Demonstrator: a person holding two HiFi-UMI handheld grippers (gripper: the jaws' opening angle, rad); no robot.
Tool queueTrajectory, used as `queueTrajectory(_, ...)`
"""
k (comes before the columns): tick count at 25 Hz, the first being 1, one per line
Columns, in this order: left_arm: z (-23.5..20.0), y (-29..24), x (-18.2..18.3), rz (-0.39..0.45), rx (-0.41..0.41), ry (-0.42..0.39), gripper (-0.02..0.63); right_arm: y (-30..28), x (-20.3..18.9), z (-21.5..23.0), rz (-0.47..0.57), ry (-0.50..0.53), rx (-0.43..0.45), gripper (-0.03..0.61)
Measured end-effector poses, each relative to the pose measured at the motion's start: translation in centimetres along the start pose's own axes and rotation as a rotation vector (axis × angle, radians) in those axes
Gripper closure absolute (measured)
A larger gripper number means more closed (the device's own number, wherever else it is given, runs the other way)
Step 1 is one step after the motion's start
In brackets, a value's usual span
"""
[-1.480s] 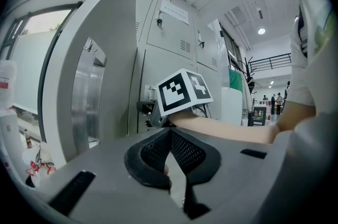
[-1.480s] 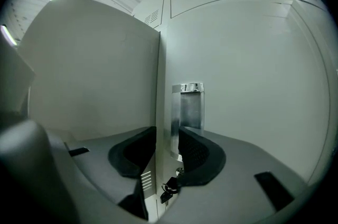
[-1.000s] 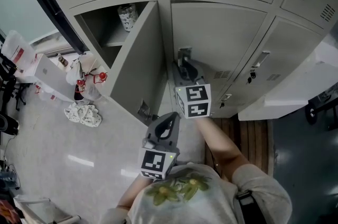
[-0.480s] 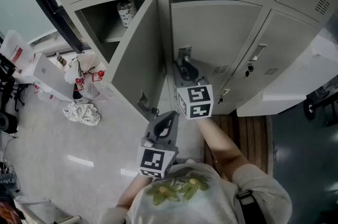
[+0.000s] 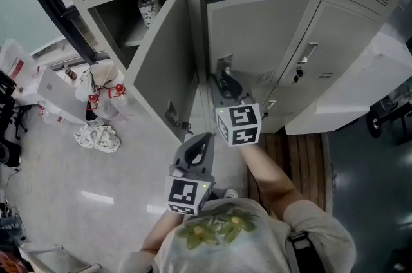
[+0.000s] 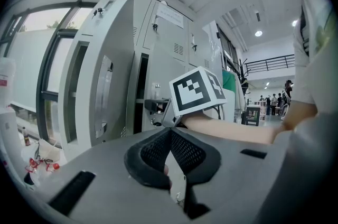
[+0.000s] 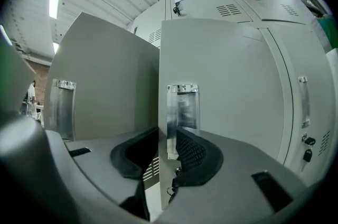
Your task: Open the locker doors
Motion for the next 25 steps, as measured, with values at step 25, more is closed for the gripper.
queueTrajectory(25,2.9,1.3,-0.3,0.006,-0.054,-0.012,0.586,6.3,-0.2,0.0,-0.023,0.017,-0.016,0.454)
Point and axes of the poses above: the fingertips, and each gripper's own axes: y backward along the fingers, z to its right, x out of its top, the point moved 1 cm from there along y, backward along the fingers, and after that the axes turned 1 degree about x, right-handed, at the moved point
